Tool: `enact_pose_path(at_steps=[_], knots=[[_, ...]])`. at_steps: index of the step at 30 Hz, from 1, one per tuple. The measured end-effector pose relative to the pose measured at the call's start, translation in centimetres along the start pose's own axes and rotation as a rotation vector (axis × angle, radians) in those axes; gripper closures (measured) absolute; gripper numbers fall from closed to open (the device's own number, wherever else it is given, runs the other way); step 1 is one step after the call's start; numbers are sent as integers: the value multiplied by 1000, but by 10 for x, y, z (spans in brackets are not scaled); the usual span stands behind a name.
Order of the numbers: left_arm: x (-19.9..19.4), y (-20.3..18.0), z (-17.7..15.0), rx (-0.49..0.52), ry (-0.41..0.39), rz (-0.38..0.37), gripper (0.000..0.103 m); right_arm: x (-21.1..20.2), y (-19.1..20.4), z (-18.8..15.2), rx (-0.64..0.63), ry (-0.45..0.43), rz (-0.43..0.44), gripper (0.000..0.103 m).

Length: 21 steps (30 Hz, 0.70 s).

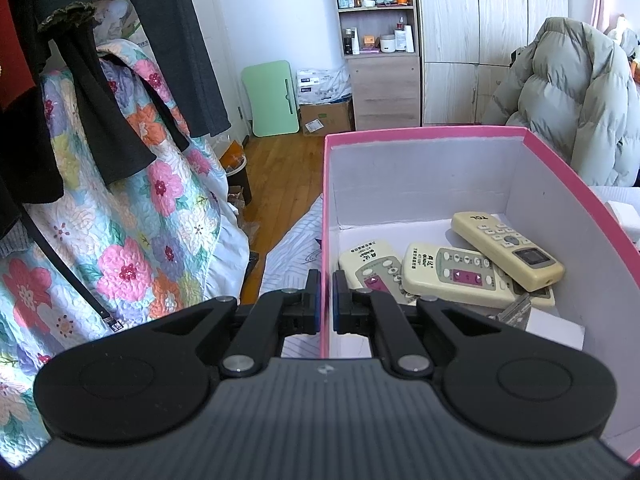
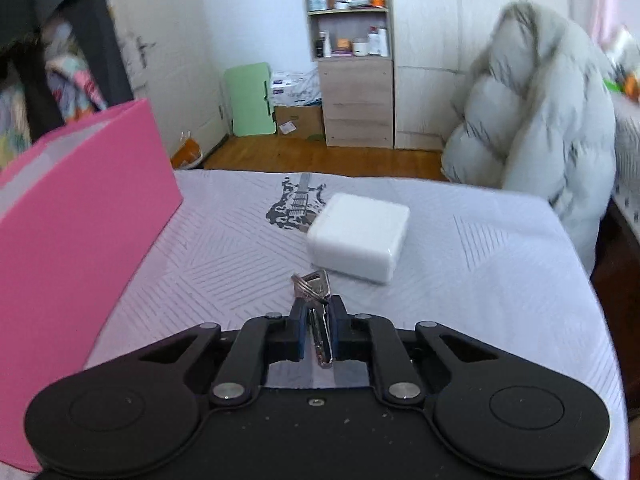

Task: Organize rigid objects

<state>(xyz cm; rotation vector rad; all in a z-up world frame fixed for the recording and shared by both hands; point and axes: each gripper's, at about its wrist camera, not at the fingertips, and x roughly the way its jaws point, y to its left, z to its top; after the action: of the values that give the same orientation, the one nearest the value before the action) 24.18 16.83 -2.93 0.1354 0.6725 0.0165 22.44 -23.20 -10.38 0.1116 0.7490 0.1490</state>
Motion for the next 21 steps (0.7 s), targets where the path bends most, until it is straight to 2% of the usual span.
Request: enact_pose_path(at_steps=[5,6,7,9,13,21], knots=[[0,0,1,5,1,0,99,-15,-17,-11,128,-12,93,91],[0,0,1,5,1,0,99,-16,-19,-12,144,-13,107,93],[0,-1,1,4,0,-1,99,-19,-21,-13,170,-16,127,100],[0,0,1,3,-1,1,99,-22,-24,-15,208,-14,173,100],[-1,0,0,-4,-7,-3,99,-26,-20,-20,197,-31,126,100],[-1,1,1,-9,-7,-6,99,-35,-20,-23,218,-38,146,100]])
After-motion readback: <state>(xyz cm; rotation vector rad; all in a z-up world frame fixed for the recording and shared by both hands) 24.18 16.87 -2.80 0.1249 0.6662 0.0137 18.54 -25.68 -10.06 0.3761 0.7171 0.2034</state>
